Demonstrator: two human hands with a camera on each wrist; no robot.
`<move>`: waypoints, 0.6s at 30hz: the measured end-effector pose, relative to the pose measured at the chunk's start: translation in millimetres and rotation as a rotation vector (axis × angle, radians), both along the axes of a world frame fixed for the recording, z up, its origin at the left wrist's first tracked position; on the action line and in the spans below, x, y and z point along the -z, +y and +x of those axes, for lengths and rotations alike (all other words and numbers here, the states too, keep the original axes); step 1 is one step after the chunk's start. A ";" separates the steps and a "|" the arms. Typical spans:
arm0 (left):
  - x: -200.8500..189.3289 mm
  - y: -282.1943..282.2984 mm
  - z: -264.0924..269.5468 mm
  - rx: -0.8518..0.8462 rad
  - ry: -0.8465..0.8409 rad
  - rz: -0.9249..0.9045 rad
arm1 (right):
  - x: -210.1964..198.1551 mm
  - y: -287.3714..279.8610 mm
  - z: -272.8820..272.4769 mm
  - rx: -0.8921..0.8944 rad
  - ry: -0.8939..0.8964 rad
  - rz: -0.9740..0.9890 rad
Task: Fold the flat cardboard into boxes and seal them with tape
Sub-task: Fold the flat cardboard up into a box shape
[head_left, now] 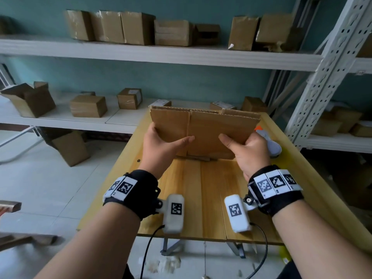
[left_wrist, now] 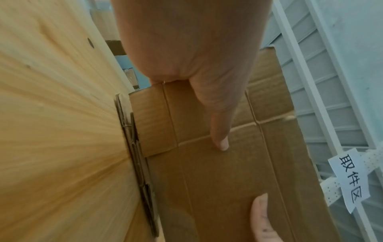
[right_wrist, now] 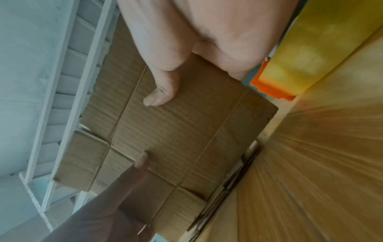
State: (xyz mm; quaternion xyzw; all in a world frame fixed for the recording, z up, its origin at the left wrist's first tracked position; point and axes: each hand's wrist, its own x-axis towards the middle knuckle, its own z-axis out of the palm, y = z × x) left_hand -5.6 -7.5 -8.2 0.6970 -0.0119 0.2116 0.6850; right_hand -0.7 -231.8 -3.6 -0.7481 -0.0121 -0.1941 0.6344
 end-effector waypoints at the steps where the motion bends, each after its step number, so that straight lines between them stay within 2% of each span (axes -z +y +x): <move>1: -0.6 -0.2 0.6 0.016 0.008 -0.005 | 0.3 -2.1 0.4 0.016 0.002 0.005; 15: -2.3 -4.0 -1.6 0.097 0.031 0.043 | 6.1 -26.1 1.3 -0.044 -0.098 -0.075; 18: -4.8 -4.7 -4.9 0.113 0.013 0.051 | 3.0 -25.8 -0.1 -0.061 -0.119 -0.041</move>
